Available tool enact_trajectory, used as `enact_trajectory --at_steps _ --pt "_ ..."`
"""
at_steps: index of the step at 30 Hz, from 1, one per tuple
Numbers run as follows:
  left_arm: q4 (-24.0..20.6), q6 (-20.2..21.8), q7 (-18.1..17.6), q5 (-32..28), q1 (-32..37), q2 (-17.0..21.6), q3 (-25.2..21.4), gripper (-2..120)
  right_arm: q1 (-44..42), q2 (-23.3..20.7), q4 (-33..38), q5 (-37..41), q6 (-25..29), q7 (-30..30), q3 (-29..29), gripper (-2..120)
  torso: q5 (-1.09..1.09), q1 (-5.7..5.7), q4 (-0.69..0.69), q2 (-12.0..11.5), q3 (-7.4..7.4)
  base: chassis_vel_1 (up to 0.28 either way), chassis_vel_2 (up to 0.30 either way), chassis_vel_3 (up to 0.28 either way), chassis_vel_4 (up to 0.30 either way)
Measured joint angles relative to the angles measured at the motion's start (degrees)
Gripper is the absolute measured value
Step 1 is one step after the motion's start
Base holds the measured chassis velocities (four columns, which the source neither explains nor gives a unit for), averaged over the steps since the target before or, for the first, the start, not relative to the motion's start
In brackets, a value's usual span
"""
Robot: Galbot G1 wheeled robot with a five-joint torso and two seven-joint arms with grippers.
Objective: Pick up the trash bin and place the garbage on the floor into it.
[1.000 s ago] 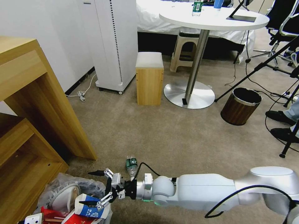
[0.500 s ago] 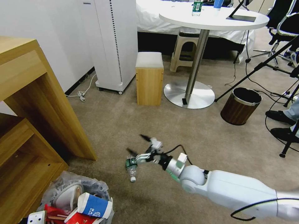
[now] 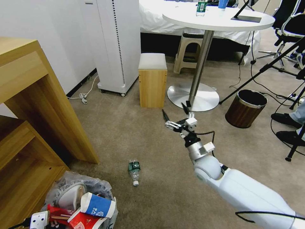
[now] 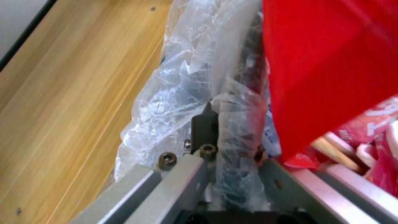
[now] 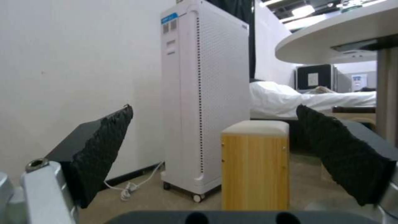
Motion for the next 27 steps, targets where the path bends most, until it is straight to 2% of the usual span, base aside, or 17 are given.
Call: enact_trajectory --at_steps 9,20,27 --pt "0.93 0.07 -0.28 -0.68 -0.41 1.71 0.29 0 -6.97 0.69 1.14 -2.43 2.28 -1.52 3.91 100 -0.01 0.0 0.0 0.0 0.0 0.0 0.0 0.0 0.0" --pt "1.42 0.09 -0.24 -0.63 -0.92 1.96 1.09 0 -8.71 0.82 0.79 -2.35 2.18 -5.27 4.31 100 0.0 0.0 0.01 0.0 0.0 0.0 0.0 0.0 0.0" --pt "1.31 0.09 -0.25 -0.62 -0.43 2.04 0.73 0 -8.13 0.9 0.2 -2.68 2.53 -6.36 2.51 100 -0.01 0.0 0.01 0.0 0.0 0.0 0.0 0.0 0.0"
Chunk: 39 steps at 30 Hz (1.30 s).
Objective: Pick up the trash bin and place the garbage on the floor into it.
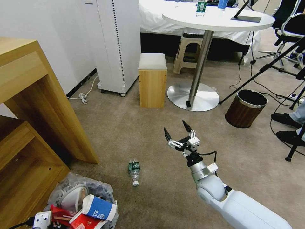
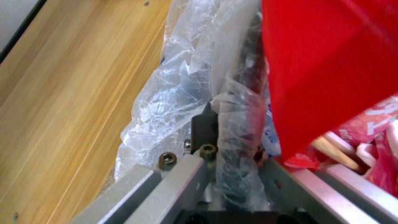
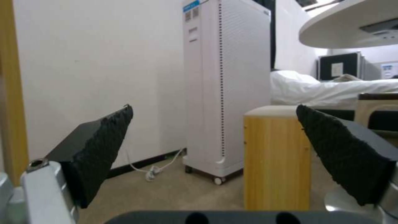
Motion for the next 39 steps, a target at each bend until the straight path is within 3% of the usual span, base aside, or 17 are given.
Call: enact_trajectory --at_steps 19,26,27,28,29,30,31,33,37,39 --pt "0.08 -0.09 0.37 2.19 0.09 -2.49 0.73 0 2.98 -0.3 -1.94 -1.53 -0.34 0.09 -3.13 100 0.0 0.02 -0.01 0.0 0.02 -0.109 0.106 0.099 -0.101" --pt "-0.02 -0.2 0.5 2.11 0.5 -2.61 0.04 0 6.56 -1.79 -1.51 -0.71 -4.55 3.61 -9.29 100 0.0 0.0 0.0 0.01 0.0 0.0 0.0 0.0 0.0" --pt "-0.18 -0.46 0.37 1.65 0.5 -2.41 -0.52 0 10.23 -1.75 -2.68 3.39 -6.42 0.96 -13.06 100 0.0 0.0 0.0 0.0 0.01 0.0 0.0 0.0 0.0" --pt "-0.18 -0.46 0.37 1.65 0.5 -2.41 -0.52 0 10.23 -1.75 -2.68 3.39 -6.42 0.96 -13.06 100 0.0 0.0 0.0 0.0 0.01 0.0 0.0 0.0 0.0" --pt "-0.18 -0.5 0.32 1.67 0.51 -2.64 -0.57 0 13.11 -1.49 -3.14 9.75 -10.73 -0.22 -16.59 100 -0.01 0.0 0.0 0.01 0.0 0.0 0.0 0.0 0.0" --pt "-0.18 -0.51 0.32 1.77 0.51 -2.84 -0.53 0 14.49 -1.13 -3.23 15.01 -12.96 -0.07 -18.76 100 0.0 0.0 0.0 0.0 0.0 0.0 0.0 0.0 0.0" --pt "-0.18 -0.51 0.32 1.77 0.51 -2.84 -0.53 0 14.49 -1.13 -3.23 15.01 -12.96 -0.07 -18.76 100 0.0 0.0 0.0 0.0 0.0 0.0 0.0 0.0 0.0" --pt "-0.02 -0.51 0.47 2.63 0.51 -3.71 -0.28 0 17.22 0.71 -3.78 27.77 -19.67 3.36 -22.66 100 -0.01 0.0 0.01 0.01 0.0 0.0 0.0 0.0 0.0" --pt "0.37 -0.53 1.01 3.66 0.6 -4.48 -0.16 0 16.85 4.91 -4.71 36.21 -23.96 8.02 -21.65 100 -0.01 0.0 -0.01 0.01 0.0 0.0 0.0 0.0 0.0" --pt "0.5 -0.55 1.02 3.82 0.61 -4.64 -0.15 0 16.12 6.68 -5.41 36.64 -24.48 9.26 -20.63 100 -0.01 0.0 0.0 0.01 0.0 0.0 0.0 0.0 0.0"
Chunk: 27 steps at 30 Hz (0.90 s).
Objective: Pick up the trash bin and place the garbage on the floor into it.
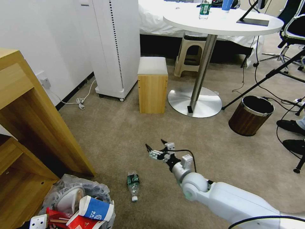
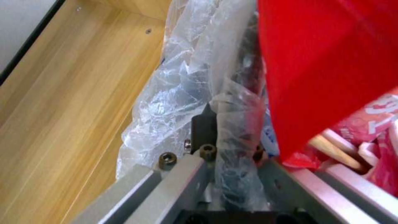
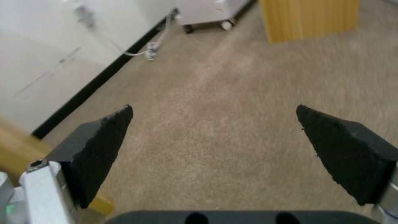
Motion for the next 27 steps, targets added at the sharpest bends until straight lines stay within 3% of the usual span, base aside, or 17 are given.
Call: enact_trajectory --at_steps 3,11,27 --pt "0.37 0.0 0.1 0.77 0.17 -0.6 0.08 0 -2.47 5.46 -3.08 0.25 -1.22 1.34 2.95 100 0.01 0.0 0.0 0.0 0.0 0.0 0.0 0.0 0.0" --pt "1.13 -0.43 0.34 2.51 0.79 -1.45 0.09 0 -7.34 12.98 -9.38 -1.03 -3.12 2.64 3.52 100 0.01 0.0 0.0 0.0 0.0 0.0 0.0 0.0 0.0" --pt "2.47 -0.69 0.84 3.96 1.19 -2.08 0.64 0 -8.8 18.46 -19.77 -6.36 -9.3 7.13 -0.53 100 0.01 0.0 0.0 0.0 0.0 0.0 0.0 0.0 0.0"
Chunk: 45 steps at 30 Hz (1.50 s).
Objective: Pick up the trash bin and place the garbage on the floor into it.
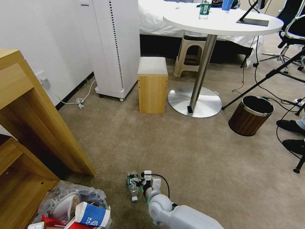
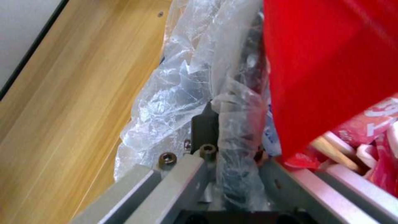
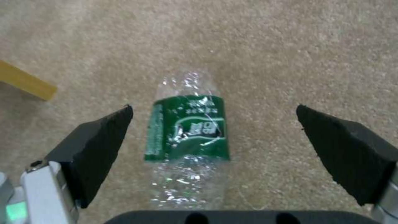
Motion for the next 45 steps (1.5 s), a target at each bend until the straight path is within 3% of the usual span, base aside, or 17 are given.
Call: enact_trajectory --at_steps 13,45 --pt "0.65 -0.24 0.36 0.85 -0.16 -0.24 0.54 0 2.24 0.73 -3.74 -0.47 0.57 -0.84 -1.51 100 0.0 0.0 -0.01 0.0 0.0 0.0 0.0 0.0 0.0" --pt "0.76 -1.26 1.11 1.7 -0.17 -0.53 0.36 0 5.17 8.84 -17.03 -2.49 4.32 -6.24 -7.13 100 0.0 0.0 0.0 0.0 0.0 0.0 0.0 0.0 0.0"
